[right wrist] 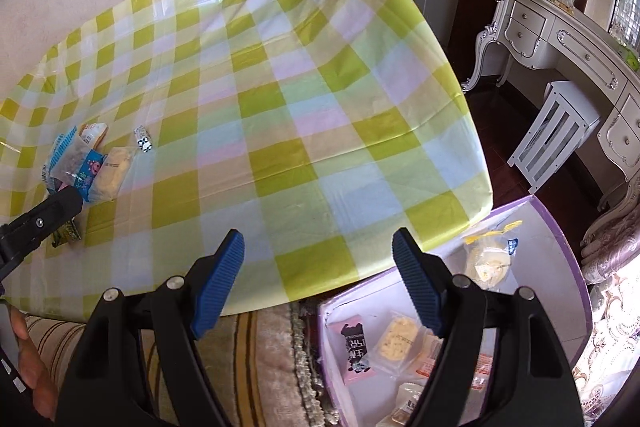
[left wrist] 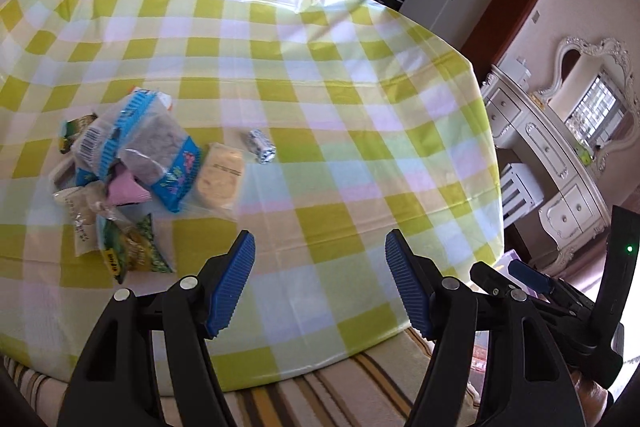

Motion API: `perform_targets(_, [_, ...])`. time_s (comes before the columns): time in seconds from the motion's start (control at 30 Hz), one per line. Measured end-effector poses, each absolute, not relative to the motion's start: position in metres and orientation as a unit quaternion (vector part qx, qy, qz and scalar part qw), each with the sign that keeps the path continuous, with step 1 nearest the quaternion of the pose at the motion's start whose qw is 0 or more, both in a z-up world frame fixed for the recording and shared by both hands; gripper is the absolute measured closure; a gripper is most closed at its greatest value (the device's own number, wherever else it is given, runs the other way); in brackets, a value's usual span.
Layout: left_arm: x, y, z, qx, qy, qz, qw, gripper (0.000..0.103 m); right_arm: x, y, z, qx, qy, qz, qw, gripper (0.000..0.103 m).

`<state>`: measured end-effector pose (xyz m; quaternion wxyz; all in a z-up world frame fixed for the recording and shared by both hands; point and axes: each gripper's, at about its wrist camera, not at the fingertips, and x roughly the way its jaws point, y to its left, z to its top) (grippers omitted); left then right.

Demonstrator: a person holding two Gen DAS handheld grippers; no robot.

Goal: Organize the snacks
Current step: 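Move both tools back toward the remaining snacks on the table, then grasp the narrow clear stick pack with the left tool while the right tool grasps the clear round cookie pack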

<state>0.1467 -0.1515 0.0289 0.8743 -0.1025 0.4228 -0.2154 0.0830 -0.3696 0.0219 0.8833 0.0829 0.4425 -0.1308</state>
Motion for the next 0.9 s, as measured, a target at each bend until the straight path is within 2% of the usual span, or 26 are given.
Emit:
perform_targets(0.33, [0.164, -0.047, 0.018, -0.145, 0.418, -0.11, 0.89, 0.039, 0.109, -0.31, 0.023, 0.071, 0.425, -0.09, 0.898, 0.026])
perform_targets(0.4, [0.168, -0.029, 0.015, -0.149, 0.42, -0.094, 0.89, 0.044, 0.114, -0.302, 0.022, 0.07, 0.423, -0.085, 0.899, 0.026])
perform_targets(0.57, [0.181, 0.003, 0.007, -0.134, 0.428, -0.067, 0.891, 0.046, 0.129, -0.281, 0.02, 0.061, 0.418, -0.068, 0.904, 0.026])
perform_targets(0.73, [0.204, 0.022, -0.004, -0.104, 0.439, -0.057, 0.891, 0.055, 0.146, -0.264, 0.013, 0.046, 0.422, -0.06, 0.903, 0.026])
perform_targets(0.9, [0.229, 0.029, -0.017, -0.075, 0.448, -0.055, 0.889, 0.057, 0.166, -0.247, 0.001, 0.044, 0.441, -0.035, 0.896, 0.026])
